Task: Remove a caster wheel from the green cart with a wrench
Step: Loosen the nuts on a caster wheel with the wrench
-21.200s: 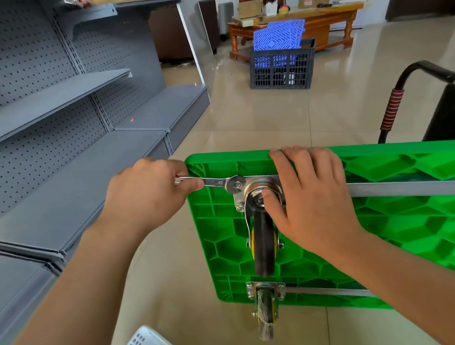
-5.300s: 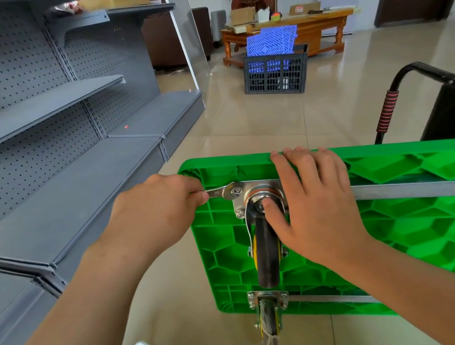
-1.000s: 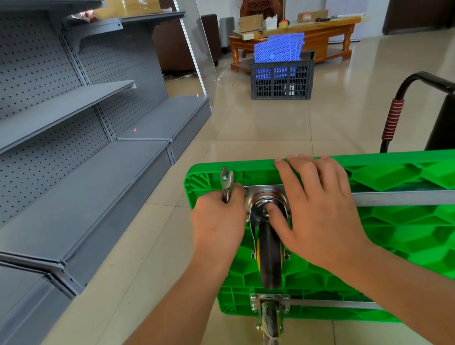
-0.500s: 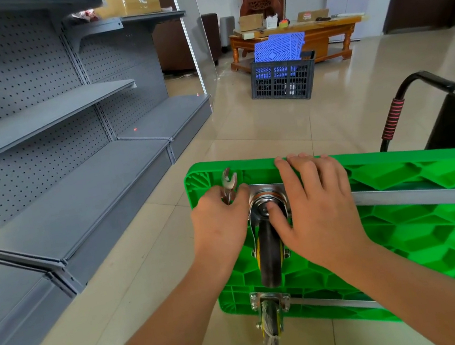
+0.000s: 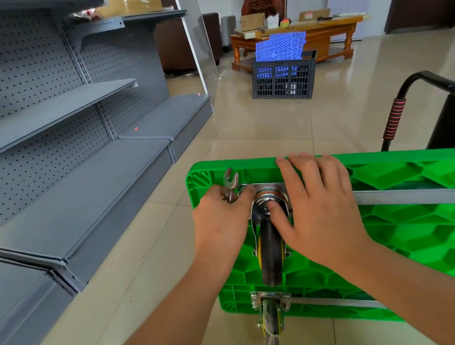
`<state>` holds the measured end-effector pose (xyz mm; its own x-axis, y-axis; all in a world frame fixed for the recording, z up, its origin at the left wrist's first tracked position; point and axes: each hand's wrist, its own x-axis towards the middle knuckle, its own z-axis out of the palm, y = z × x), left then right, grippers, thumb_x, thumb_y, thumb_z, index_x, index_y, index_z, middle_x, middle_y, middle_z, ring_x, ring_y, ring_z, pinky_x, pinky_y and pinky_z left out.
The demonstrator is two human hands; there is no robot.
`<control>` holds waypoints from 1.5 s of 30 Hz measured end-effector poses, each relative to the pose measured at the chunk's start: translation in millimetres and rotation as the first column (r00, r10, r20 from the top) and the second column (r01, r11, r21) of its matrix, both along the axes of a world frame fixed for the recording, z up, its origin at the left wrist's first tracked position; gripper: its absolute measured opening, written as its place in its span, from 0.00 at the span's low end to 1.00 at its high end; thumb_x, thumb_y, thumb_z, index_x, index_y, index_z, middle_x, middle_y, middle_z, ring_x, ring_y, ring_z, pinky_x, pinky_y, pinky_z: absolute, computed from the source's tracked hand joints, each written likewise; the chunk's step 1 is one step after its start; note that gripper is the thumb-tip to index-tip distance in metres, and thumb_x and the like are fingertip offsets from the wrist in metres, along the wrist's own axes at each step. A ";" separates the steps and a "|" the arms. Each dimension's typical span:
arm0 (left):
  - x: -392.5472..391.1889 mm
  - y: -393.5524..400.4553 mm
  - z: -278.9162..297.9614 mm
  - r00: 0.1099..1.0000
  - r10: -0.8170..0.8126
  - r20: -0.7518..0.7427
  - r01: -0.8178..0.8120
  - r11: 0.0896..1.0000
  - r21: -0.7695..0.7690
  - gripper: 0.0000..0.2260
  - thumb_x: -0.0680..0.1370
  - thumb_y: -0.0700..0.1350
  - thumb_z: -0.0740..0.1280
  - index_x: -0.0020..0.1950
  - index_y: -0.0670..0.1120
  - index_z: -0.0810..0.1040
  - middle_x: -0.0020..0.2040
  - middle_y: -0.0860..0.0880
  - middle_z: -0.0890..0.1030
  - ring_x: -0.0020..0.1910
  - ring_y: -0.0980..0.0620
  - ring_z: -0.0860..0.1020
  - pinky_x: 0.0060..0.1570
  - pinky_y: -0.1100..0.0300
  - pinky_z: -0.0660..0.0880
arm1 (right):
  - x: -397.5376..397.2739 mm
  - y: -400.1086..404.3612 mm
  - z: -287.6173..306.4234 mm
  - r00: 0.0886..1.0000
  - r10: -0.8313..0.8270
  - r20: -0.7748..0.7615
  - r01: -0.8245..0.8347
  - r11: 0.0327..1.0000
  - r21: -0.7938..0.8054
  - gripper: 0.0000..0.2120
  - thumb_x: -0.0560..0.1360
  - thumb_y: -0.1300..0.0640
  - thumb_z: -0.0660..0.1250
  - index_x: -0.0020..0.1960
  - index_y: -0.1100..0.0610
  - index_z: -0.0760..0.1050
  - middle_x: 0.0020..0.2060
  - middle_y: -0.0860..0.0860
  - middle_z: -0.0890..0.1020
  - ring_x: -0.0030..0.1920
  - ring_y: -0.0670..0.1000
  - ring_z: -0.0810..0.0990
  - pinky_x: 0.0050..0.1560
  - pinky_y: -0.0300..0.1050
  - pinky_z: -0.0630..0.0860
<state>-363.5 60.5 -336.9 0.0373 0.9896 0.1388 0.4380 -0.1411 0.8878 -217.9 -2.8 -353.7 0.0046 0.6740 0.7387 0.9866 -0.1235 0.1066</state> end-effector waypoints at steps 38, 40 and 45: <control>-0.9 -43.0 32.8 0.784 -0.092 0.614 0.344 0.888 -0.305 0.13 0.83 0.50 0.65 0.44 0.44 0.79 0.25 0.51 0.60 0.20 0.54 0.55 0.23 0.65 0.51 | -16.7 -14.8 45.5 0.712 0.328 -0.620 -0.422 0.906 -0.005 0.03 0.78 0.56 0.71 0.49 0.53 0.84 0.38 0.45 0.78 0.39 0.41 0.75 0.42 0.31 0.69; 9.5 -50.2 33.0 0.792 -0.118 0.600 0.355 0.888 -0.294 0.13 0.83 0.50 0.65 0.43 0.43 0.80 0.25 0.51 0.60 0.21 0.54 0.55 0.23 0.65 0.52 | -3.4 -27.0 49.5 0.673 0.296 -0.677 -0.406 0.914 -0.004 0.03 0.78 0.55 0.71 0.49 0.52 0.84 0.39 0.47 0.81 0.40 0.44 0.78 0.45 0.38 0.73; 48.0 -72.6 21.8 0.848 -0.209 0.488 0.380 0.880 -0.284 0.09 0.81 0.46 0.67 0.48 0.41 0.80 0.26 0.51 0.62 0.22 0.53 0.57 0.25 0.63 0.56 | 44.2 -63.9 43.6 0.458 0.188 -0.869 -0.378 0.926 0.001 0.03 0.77 0.54 0.71 0.47 0.48 0.84 0.36 0.41 0.83 0.36 0.41 0.79 0.40 0.36 0.74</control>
